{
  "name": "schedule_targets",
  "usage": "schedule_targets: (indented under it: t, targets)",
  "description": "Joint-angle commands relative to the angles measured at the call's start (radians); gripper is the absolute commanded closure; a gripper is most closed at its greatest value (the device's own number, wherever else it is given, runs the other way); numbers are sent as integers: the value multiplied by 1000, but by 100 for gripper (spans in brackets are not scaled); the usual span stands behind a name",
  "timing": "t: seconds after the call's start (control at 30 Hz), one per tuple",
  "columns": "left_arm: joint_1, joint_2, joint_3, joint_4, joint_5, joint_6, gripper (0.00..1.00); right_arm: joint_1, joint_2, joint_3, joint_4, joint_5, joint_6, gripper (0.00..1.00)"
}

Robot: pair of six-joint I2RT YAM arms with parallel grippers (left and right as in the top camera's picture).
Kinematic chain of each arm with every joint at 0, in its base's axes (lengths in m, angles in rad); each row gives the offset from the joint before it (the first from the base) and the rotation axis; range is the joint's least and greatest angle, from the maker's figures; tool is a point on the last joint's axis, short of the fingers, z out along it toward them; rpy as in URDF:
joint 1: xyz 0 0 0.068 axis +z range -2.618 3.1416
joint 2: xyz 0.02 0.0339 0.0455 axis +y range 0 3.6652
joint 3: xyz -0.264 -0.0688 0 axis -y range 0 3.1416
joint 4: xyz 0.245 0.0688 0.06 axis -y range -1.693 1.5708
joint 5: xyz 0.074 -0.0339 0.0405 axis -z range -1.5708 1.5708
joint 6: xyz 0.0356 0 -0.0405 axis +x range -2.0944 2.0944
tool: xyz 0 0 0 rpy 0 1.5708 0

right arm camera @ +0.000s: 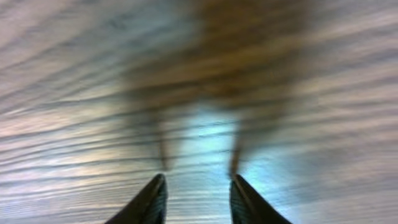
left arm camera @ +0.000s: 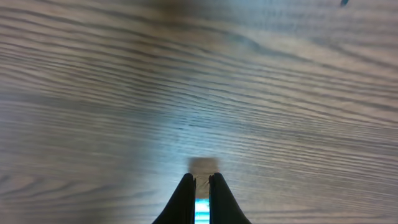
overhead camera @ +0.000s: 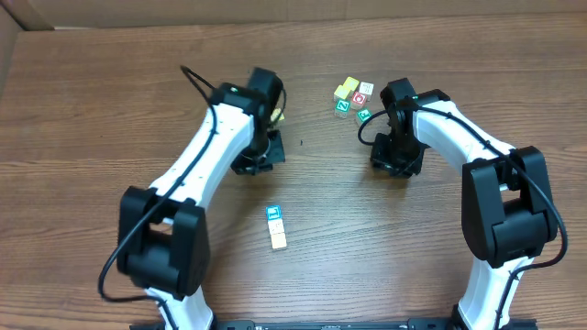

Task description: Flip 3 blocks

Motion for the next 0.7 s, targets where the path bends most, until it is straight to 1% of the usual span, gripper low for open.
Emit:
schedule_targets:
  t: [0.0,0.1,0.17,0.2,0.23,0.27,0.33,0.47,0.57,0.67]
  targets:
    - [-18,85,-21,26,72,-17,96,-7,-5,0,-13,137,-11,67]
    - [-32,136,-21,37,95,-18,96,-16,-5,-1,-18,187,-10,68]
    - [-37,162,-21,35,95,-18,96,-24,-5,-1,-18,184,-10,68]
    - [-37,172,-21,33,95,-18,96,-29,-5,-1,-17,184,-10,57]
    - [-37,178,-21,33,95,-18,96,-34,-5,-1,-14,184,-10,38]
    - [-37,188,-21,32,95,-18,96,-38,-5,-1,-12,184,-10,25]
    - [-37,200,-21,24,92,-18,96,-48,-5,-1,-10,185,-10,0]
    - [-38,204,-21,-18,50,-17,96,-66,-5,-1,-10,185,-10,0]
    - [-37,204,-21,-40,61,-16,96,-69,-5,-1,-4,185,-10,0]
    - [-45,204,-21,-45,82,7,96,-69,-5,-1,40,184,-10,0]
